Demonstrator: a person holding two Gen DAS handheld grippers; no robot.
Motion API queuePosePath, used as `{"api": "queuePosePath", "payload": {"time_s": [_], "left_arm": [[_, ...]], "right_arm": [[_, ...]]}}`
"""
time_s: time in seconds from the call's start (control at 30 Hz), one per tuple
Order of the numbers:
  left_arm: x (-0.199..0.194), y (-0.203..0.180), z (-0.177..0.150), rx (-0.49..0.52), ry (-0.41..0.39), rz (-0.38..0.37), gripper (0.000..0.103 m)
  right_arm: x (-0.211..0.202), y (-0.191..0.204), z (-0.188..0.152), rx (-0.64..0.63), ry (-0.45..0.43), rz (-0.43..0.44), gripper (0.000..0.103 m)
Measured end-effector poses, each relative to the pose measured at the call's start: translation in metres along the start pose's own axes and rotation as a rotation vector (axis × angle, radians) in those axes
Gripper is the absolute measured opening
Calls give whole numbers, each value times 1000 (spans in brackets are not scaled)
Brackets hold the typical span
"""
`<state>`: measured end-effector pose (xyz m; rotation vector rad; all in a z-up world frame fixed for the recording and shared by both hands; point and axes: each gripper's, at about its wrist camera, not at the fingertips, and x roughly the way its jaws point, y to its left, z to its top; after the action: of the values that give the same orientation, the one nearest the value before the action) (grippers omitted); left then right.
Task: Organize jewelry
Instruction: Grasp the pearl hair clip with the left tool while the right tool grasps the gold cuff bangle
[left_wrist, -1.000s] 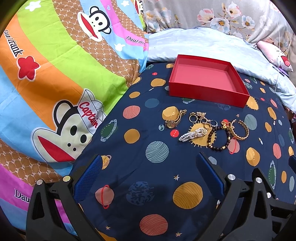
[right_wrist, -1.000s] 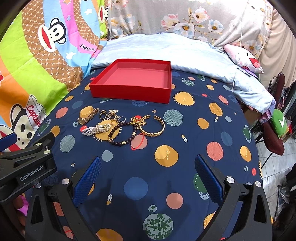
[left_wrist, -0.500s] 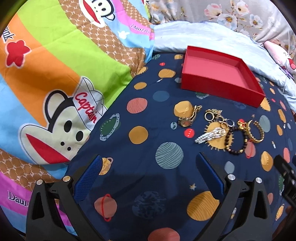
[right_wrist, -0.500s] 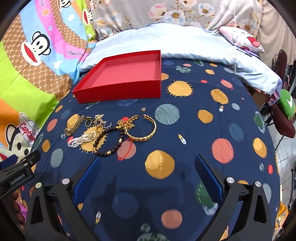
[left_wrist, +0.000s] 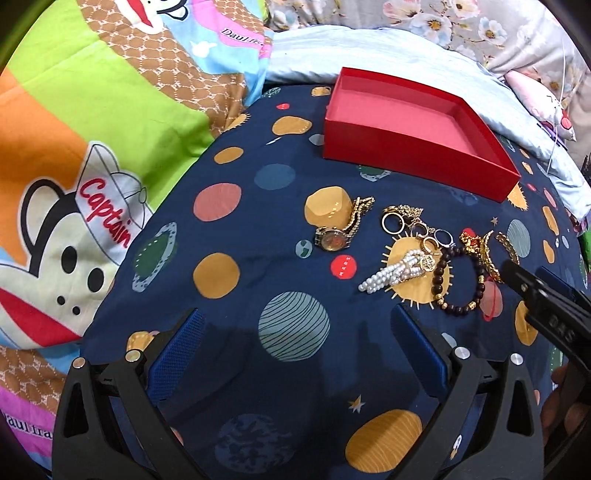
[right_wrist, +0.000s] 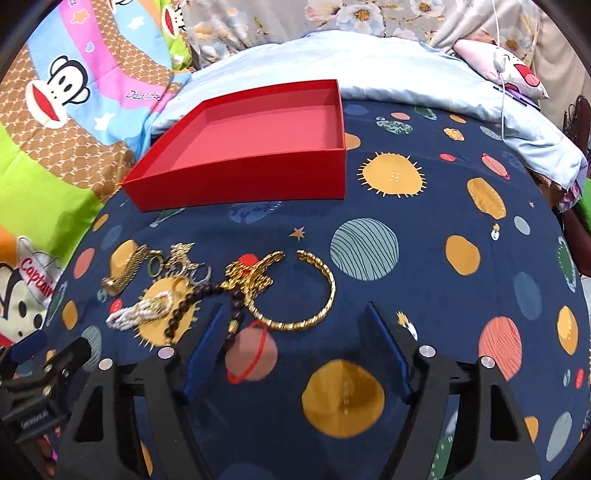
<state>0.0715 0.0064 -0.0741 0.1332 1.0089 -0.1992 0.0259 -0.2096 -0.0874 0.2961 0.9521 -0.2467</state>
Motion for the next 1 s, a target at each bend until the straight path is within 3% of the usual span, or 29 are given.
{"api": "queuePosePath", "payload": {"time_s": [0.27,0.33,0.53,0.77,0.87,1.0], "left_arm": [[15,-8,7,8,6,-16,98],[20,-10,11,5,12,-39,92],[33,-19,15,4,49,-115,76],[39,-34,14,35,49,-155,71],[39,-39,14,51,41,-143,63],[36,-42,15,63,49,-178,34]], "right_arm": [[21,3,5,-8,19,-10,68],[22,4,6,-18,13,-12,59],[20,-1,6,-13,9,9,58],[11,-10,3,27,20,38,58],[8,-13,1,37,23,45,58],[2,-15,1,46,18,52,58]]}}
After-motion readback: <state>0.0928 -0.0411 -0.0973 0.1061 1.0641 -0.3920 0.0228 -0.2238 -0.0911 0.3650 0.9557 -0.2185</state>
